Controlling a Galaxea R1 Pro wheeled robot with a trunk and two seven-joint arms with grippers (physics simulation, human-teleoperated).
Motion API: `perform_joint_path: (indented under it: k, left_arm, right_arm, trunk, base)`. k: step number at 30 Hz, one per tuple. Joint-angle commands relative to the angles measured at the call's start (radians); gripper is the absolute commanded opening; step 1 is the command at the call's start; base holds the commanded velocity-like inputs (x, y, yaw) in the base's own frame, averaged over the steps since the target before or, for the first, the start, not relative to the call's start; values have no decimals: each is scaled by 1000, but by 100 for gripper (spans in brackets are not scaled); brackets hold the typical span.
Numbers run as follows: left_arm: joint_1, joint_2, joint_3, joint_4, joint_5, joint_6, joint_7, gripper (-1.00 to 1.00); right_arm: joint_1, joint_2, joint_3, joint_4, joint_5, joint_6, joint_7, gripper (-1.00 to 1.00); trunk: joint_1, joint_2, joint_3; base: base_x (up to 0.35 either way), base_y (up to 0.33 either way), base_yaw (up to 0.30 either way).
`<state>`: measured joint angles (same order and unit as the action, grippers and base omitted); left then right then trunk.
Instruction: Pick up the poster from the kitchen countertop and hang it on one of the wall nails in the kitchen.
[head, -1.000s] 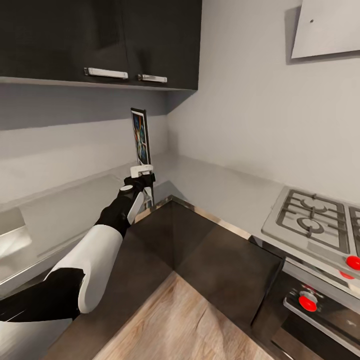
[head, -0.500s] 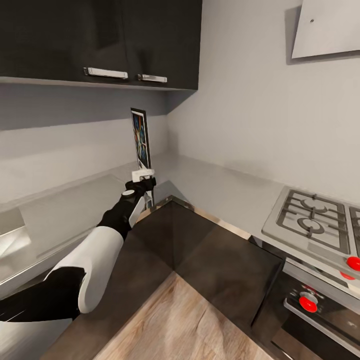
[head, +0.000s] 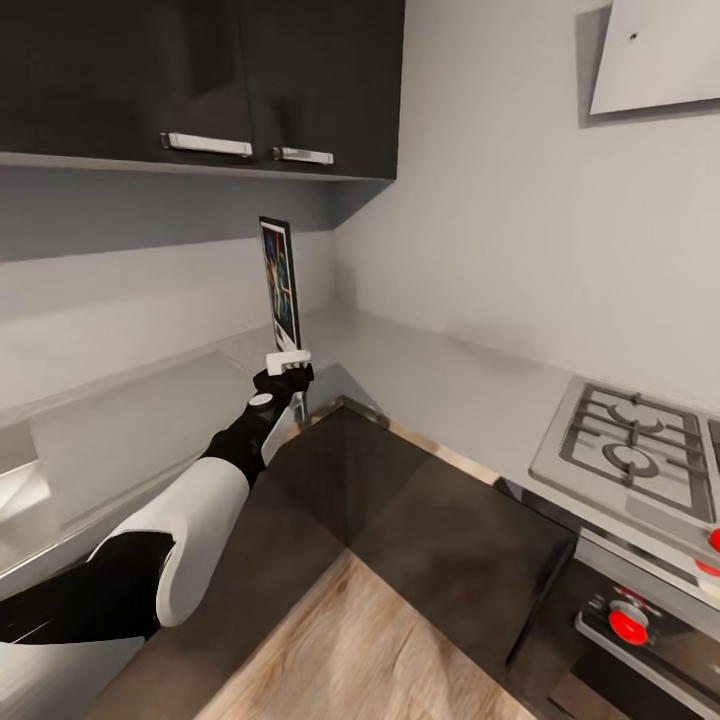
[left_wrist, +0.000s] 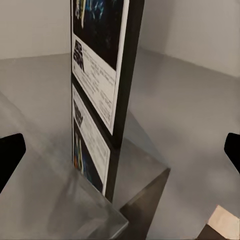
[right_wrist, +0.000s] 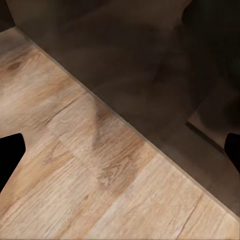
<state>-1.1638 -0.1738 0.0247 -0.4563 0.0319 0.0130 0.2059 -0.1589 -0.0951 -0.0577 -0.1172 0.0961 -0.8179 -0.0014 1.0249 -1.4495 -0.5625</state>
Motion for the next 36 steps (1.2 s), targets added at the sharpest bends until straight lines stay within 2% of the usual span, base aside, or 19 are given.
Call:
perform_joint_path:
  k: [1, 11, 14, 17, 29, 36]
  left_arm:
    - [0, -1, 3, -1, 3, 1, 1, 100]
    - [0, -1, 2, -1, 3, 1, 1, 100]
    - [0, -1, 3, -2, 3, 1, 1, 100]
    - [-1, -1, 2, -2, 3, 1, 1, 100]
    - [0, -1, 2, -4, 3, 1, 1, 100]
    - [0, -1, 1, -5, 3, 1, 1, 100]
  right_arm:
    - [-1, 0, -7, 1, 10, -3, 0, 100]
    - [-1, 1, -7, 1, 10, -3, 0, 100]
    - [-1, 16, -7, 3, 10, -3, 0, 100]
    - [-1, 21, -7, 8, 10, -3, 0, 100]
    - [-1, 23, -7, 10, 10, -3, 0, 100]
    - [-1, 23, -7, 10, 10, -3, 0, 100]
  trunk:
    - [0, 0, -1]
    - [0, 0, -1]
    - [0, 0, -1]
    - [0, 0, -1]
    - [0, 0, -1]
    - [0, 0, -1]
  base:
    - [53, 0, 0]
    - [116, 78, 0]
    - [63, 50, 0]
    - [61, 44, 0]
    - [72, 54, 0]
    - [191, 1, 0]
